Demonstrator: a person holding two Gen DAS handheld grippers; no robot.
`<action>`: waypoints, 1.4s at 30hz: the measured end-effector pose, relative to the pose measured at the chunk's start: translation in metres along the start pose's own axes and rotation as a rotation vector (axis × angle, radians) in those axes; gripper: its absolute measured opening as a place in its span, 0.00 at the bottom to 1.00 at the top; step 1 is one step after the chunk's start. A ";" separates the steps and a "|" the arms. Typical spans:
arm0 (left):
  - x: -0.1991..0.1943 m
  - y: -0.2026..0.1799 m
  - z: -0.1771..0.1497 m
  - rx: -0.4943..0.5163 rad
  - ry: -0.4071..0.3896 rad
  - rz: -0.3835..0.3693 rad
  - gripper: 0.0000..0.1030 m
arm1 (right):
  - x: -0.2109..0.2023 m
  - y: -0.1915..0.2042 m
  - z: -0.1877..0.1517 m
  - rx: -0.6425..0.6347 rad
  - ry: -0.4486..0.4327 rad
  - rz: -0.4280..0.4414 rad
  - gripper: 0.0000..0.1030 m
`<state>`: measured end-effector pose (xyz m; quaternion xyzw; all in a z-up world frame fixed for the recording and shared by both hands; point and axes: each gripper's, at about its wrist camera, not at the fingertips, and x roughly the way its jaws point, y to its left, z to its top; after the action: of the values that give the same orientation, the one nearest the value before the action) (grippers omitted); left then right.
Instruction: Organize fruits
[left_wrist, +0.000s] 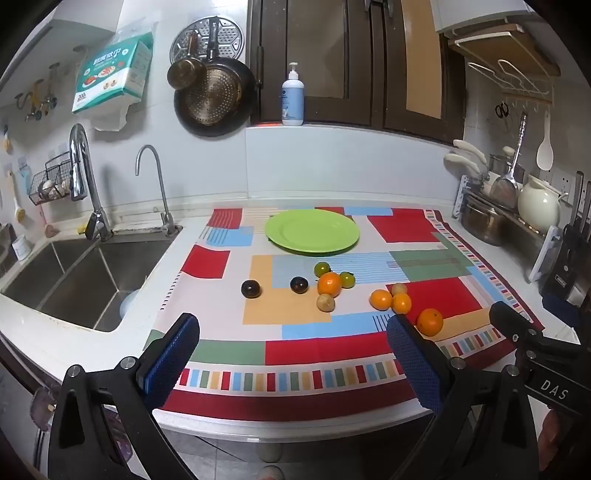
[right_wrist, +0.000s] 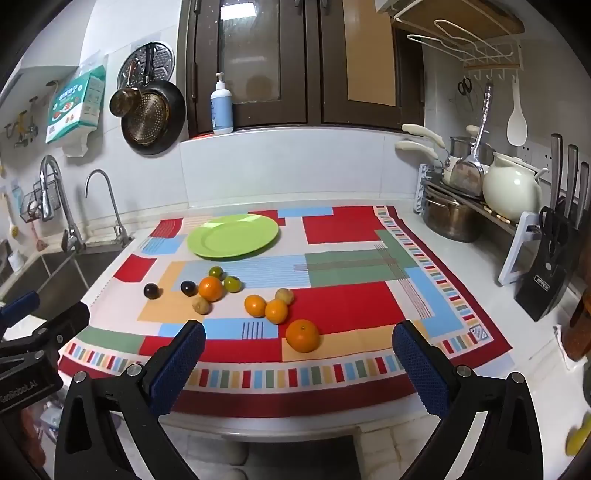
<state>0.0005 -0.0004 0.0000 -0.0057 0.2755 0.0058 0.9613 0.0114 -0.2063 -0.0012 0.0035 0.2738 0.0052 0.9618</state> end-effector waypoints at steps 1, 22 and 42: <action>0.000 0.000 0.000 0.000 0.000 0.001 1.00 | 0.000 0.001 0.000 -0.002 -0.002 -0.003 0.99; -0.006 0.002 0.001 -0.001 -0.017 0.012 1.00 | -0.007 -0.002 0.001 0.016 -0.018 0.012 0.99; -0.004 -0.005 0.004 0.014 -0.020 -0.001 1.00 | -0.006 -0.003 0.001 0.019 -0.015 0.013 0.99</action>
<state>-0.0006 -0.0054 0.0056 0.0008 0.2659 0.0032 0.9640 0.0070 -0.2091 0.0029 0.0146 0.2668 0.0089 0.9636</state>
